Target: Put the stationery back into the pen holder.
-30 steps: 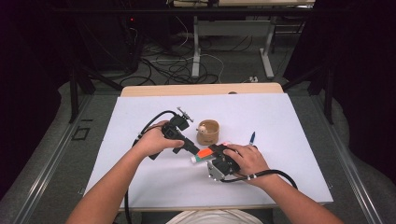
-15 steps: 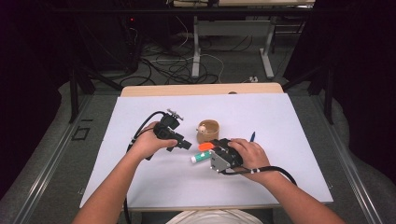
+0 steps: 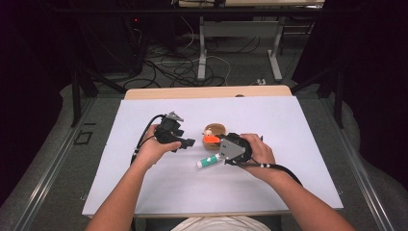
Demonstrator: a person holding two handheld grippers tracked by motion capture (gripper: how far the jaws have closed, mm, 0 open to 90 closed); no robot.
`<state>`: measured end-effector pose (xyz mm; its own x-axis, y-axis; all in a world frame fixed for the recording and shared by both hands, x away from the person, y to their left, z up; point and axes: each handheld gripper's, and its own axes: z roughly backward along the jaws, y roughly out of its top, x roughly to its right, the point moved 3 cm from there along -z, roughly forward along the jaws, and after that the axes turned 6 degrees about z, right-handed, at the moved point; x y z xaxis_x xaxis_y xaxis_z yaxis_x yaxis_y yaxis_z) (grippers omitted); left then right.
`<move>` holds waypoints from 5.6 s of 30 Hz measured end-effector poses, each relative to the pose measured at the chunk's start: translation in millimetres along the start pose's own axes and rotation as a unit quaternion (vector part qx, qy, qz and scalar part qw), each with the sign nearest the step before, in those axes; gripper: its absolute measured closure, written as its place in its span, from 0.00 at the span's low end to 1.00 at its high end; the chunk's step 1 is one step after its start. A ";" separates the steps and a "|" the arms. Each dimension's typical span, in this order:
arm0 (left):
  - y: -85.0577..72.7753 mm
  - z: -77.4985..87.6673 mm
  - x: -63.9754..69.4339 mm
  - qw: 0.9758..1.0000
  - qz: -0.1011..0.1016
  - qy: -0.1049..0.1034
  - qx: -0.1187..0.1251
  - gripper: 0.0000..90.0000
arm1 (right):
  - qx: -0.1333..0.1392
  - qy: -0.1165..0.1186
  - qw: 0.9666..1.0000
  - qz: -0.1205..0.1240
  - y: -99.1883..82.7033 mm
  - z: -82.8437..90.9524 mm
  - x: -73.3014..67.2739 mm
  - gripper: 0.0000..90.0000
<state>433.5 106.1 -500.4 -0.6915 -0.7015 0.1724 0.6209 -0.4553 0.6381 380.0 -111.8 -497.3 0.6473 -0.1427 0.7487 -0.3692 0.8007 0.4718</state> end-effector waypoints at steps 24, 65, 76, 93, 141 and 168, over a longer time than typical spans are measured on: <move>-9.2 -7.0 -7.3 0.996 0.068 0.024 0.058 0.13 | 0.080 0.008 0.965 -0.249 -14.6 -24.6 47.6 0.85; -16.8 -22.8 7.1 0.998 0.037 0.017 0.052 0.03 | 0.094 -0.005 0.921 -0.377 -42.6 -66.7 40.4 0.85; -17.9 -24.9 7.7 0.998 0.036 0.014 0.045 0.05 | 0.087 -0.003 0.920 -0.382 -46.1 -69.7 39.5 0.81; -18.6 -26.3 9.4 0.998 0.035 0.009 0.041 0.07 | 0.084 -0.007 0.905 -0.416 -48.2 -51.3 50.0 0.50; -22.6 -38.8 35.0 0.999 -0.032 -0.003 -0.032 0.31 | 0.008 -0.035 0.896 -0.442 -73.2 26.7 32.9 0.16; -27.0 -55.1 55.0 0.992 -0.068 -0.008 -0.111 0.49 | 0.002 -0.033 0.883 -0.468 -83.0 29.9 31.3 0.16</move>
<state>399.0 49.6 -549.5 -0.7789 -0.6176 0.1092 0.5863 -0.6553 0.4763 411.0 -200.1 -499.1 0.6294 -0.7752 0.0551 0.3043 0.3110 0.9004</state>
